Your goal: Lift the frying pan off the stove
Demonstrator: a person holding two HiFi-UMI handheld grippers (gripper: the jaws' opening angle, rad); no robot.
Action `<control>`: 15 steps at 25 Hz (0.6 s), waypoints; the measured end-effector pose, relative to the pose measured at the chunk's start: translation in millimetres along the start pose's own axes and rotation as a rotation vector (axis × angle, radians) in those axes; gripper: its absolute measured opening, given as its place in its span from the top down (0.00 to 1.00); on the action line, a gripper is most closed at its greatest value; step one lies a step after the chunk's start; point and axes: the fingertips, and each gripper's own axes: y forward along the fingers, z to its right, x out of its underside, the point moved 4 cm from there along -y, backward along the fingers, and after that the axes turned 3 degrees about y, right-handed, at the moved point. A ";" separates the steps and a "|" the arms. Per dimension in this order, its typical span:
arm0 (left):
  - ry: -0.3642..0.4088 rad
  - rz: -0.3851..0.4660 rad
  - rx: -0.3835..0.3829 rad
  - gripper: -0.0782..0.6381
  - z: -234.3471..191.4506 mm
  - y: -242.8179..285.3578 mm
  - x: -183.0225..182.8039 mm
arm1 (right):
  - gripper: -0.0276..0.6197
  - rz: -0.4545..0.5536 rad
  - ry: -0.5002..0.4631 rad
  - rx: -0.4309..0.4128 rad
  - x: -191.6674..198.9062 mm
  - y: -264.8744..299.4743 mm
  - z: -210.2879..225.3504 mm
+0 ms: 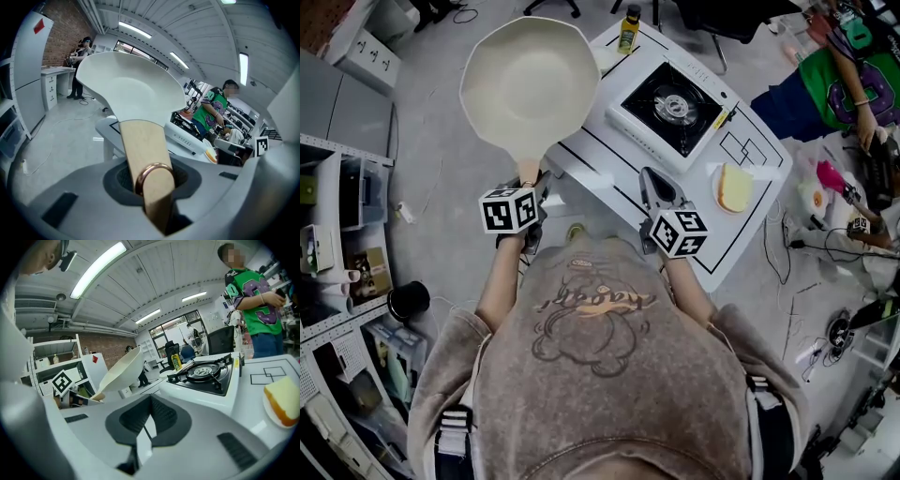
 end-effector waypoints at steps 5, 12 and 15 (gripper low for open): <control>0.004 -0.014 -0.003 0.75 -0.6 1.3 0.2 | 0.97 -0.003 0.014 0.005 1.4 0.4 2.8; -0.004 -0.009 -0.009 0.75 -3.2 0.3 -1.1 | 0.97 -0.004 0.032 -0.001 2.5 4.4 1.5; -0.013 -0.001 -0.011 0.75 -4.7 -1.4 -2.6 | 0.97 -0.006 0.028 -0.001 3.2 5.8 1.5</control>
